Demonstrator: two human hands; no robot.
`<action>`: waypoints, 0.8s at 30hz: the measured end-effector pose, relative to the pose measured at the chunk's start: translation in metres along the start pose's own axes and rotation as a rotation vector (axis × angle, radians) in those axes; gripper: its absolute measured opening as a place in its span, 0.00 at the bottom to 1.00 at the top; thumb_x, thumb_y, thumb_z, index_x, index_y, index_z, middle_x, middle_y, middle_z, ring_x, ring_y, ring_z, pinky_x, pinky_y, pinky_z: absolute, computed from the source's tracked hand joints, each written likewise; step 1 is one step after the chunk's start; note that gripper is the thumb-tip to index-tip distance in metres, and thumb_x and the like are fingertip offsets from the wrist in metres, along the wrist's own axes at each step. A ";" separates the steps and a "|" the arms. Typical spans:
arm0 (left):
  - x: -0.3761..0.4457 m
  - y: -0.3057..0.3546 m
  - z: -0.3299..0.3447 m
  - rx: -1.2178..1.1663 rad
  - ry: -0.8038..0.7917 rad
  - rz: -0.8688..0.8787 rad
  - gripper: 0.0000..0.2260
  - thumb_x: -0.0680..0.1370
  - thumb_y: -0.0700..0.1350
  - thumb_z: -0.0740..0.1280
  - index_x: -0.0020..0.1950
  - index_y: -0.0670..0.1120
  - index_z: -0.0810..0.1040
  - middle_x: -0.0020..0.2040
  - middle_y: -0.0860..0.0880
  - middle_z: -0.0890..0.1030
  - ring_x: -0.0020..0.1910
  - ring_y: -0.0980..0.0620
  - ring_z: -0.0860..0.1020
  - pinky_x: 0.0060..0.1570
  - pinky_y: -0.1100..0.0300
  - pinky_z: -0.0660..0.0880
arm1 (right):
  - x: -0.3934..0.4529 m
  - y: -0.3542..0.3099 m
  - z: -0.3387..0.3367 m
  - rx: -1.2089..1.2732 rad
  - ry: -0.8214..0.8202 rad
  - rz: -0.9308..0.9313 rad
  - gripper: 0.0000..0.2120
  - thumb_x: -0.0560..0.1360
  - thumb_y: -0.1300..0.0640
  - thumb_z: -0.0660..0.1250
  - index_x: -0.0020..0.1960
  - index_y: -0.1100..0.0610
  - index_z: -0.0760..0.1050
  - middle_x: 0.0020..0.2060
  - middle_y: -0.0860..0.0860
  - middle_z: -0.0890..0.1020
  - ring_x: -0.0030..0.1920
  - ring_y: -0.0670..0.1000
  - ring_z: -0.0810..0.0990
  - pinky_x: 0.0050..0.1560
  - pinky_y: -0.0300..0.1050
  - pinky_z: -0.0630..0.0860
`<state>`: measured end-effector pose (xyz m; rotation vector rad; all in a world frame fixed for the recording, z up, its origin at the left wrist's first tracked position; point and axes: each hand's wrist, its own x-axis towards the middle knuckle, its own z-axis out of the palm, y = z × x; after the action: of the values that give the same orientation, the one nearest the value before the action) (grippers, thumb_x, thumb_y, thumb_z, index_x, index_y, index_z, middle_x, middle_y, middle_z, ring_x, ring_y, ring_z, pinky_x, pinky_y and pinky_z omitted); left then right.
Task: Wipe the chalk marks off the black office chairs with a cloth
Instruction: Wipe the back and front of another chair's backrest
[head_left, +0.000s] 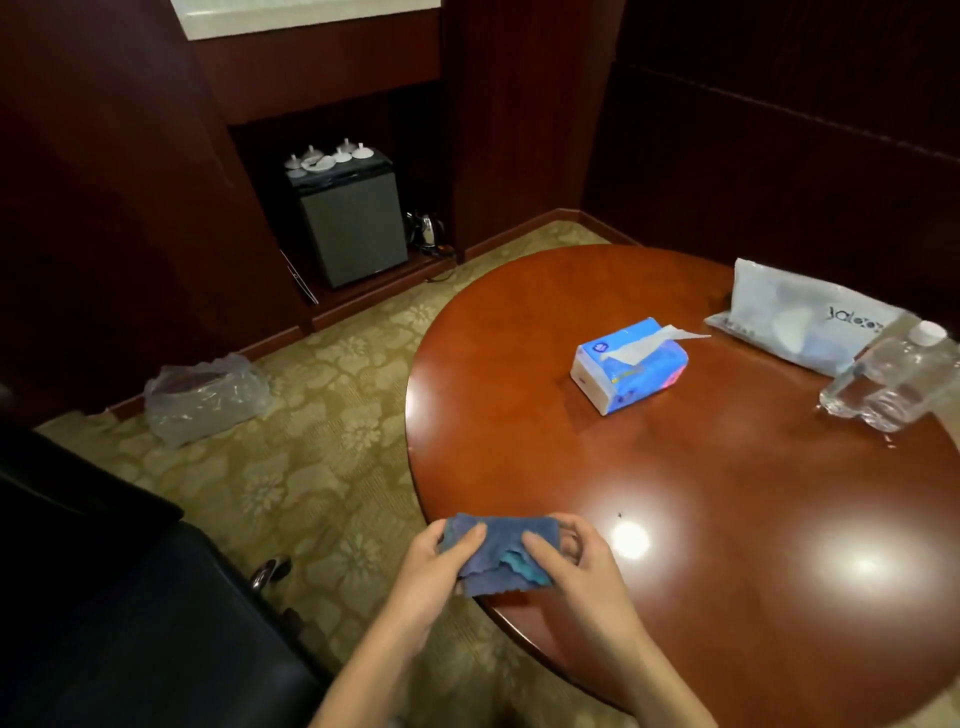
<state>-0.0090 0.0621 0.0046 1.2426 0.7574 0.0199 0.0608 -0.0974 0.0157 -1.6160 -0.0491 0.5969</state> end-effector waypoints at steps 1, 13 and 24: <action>0.002 -0.010 0.007 -0.019 0.023 -0.026 0.08 0.77 0.40 0.72 0.56 0.40 0.81 0.47 0.44 0.87 0.46 0.48 0.85 0.43 0.58 0.79 | -0.001 0.006 -0.008 -0.007 -0.006 0.013 0.16 0.74 0.64 0.73 0.59 0.61 0.73 0.46 0.54 0.85 0.45 0.48 0.86 0.42 0.40 0.80; 0.016 -0.068 0.031 0.294 0.193 0.010 0.17 0.74 0.32 0.72 0.61 0.45 0.78 0.51 0.48 0.84 0.49 0.48 0.83 0.51 0.51 0.81 | -0.007 0.077 -0.039 -0.621 0.024 0.004 0.27 0.76 0.53 0.70 0.72 0.55 0.67 0.60 0.53 0.77 0.61 0.54 0.77 0.59 0.45 0.72; 0.022 -0.089 0.023 0.753 0.135 0.115 0.16 0.76 0.46 0.73 0.63 0.51 0.77 0.54 0.52 0.81 0.54 0.51 0.80 0.55 0.52 0.78 | -0.008 0.090 -0.028 -0.745 0.144 0.041 0.13 0.77 0.57 0.66 0.61 0.57 0.74 0.50 0.50 0.72 0.48 0.53 0.75 0.46 0.42 0.66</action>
<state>-0.0143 0.0204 -0.0796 2.0167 0.8398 -0.0968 0.0375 -0.1397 -0.0658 -2.3826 -0.1449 0.5186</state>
